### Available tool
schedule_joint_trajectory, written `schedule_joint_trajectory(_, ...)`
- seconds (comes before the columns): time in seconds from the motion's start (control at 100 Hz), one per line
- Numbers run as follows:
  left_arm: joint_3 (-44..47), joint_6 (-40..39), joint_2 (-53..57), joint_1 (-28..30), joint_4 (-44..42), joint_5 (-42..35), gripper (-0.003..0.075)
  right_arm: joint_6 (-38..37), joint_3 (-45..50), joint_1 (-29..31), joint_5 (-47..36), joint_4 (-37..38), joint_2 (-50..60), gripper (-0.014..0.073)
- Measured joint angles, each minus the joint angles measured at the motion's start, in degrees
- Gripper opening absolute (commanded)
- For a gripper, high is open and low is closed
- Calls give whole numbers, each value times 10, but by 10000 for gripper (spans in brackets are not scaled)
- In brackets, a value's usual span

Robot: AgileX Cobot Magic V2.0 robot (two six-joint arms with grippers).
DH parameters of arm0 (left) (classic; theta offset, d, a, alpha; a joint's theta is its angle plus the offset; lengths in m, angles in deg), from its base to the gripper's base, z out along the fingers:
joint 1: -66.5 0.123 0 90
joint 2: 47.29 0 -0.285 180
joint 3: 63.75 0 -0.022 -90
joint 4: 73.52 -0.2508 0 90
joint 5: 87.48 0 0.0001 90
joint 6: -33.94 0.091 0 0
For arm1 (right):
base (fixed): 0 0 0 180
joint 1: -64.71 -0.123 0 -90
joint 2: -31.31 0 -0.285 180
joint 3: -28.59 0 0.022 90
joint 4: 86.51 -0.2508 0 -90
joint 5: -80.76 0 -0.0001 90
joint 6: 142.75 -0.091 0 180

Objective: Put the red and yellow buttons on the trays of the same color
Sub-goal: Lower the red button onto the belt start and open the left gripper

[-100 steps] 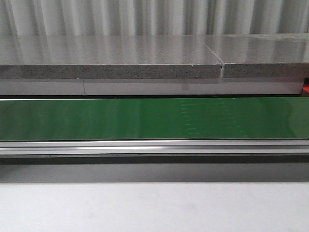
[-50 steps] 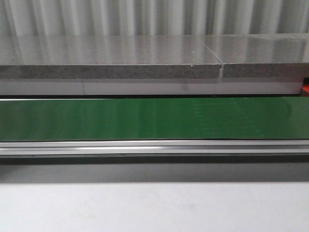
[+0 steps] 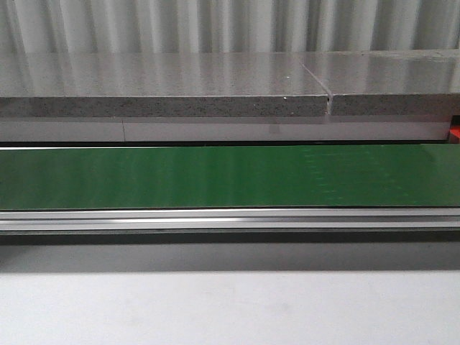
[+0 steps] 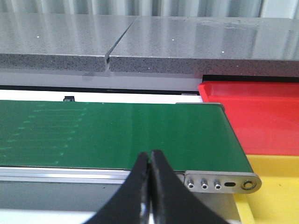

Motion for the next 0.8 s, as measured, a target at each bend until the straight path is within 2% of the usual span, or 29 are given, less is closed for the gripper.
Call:
schedule_joint_trajectory(0.35,0,-1,-28,0,4,0,503,0,0,0,0,0,0,-106)
schedule_joint_trajectory(0.64,0,-1,-36,-10,4,-13,270,0,0,0,0,0,0,-106)
schedule_joint_trajectory(0.71,0,-1,-36,-12,5,-15,239,0,0,0,0,0,0,-106)
schedule_joint_trajectory(0.8,0,-1,-36,-12,5,-16,237,0,0,0,0,0,0,-106)
